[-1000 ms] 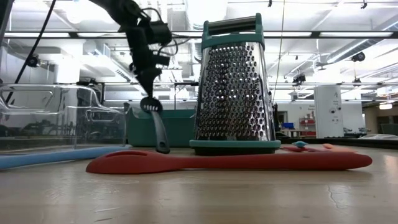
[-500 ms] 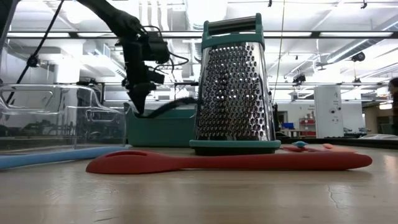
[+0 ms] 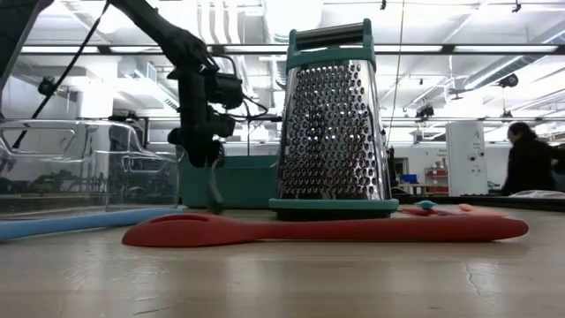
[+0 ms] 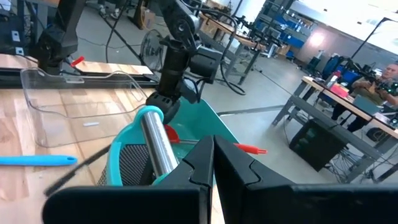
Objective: Pick & Place Kitchen Items
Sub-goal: Put the black slotted spoon into the green bin
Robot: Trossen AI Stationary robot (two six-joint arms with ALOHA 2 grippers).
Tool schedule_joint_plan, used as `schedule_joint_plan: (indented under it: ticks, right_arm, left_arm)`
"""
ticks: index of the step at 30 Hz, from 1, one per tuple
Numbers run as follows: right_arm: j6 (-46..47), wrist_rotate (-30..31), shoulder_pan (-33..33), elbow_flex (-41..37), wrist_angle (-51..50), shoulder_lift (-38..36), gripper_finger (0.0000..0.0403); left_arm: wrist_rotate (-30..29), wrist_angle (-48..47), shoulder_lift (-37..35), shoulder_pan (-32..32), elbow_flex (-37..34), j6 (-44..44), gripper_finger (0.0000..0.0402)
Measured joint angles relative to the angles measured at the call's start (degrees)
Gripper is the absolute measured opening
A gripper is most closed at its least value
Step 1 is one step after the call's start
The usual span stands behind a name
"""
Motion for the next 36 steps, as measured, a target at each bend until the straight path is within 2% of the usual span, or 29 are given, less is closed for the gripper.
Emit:
schedule_joint_plan:
  ticks: [10,15,19,26,31,36]
  right_arm:
    - [0.0,0.0,-0.1,-0.3,-0.1,0.0,0.0008]
    - [0.0,0.0,-0.1,-0.4,-0.1,0.0,0.0008]
    - [0.0,0.0,-0.1,-0.4,-0.1,0.0,0.0009]
    - [0.0,-0.3,-0.1,-0.4,-0.1,0.0,0.0009]
    - [0.0,-0.5,-0.1,-0.5,-0.2,0.0,0.0009]
    - [0.0,-0.5,-0.1,-0.5,-0.2,0.0,0.0009]
  left_arm:
    - [-3.0,-1.5,-4.2,-0.1,5.3,4.3,0.0005]
    - [1.7,-1.6,-8.0,-1.3,7.3,-6.0,0.0017]
    - [2.6,-1.7,-9.9,-4.9,7.4,-8.5,0.0068]
    - [2.4,-1.7,-9.8,-16.1,7.3,-16.5,0.0194]
    - [-5.1,-2.3,-9.6,-26.1,6.8,-25.5,0.0249]
    - [-14.4,-1.9,-9.6,-32.9,2.8,-32.3,0.0255]
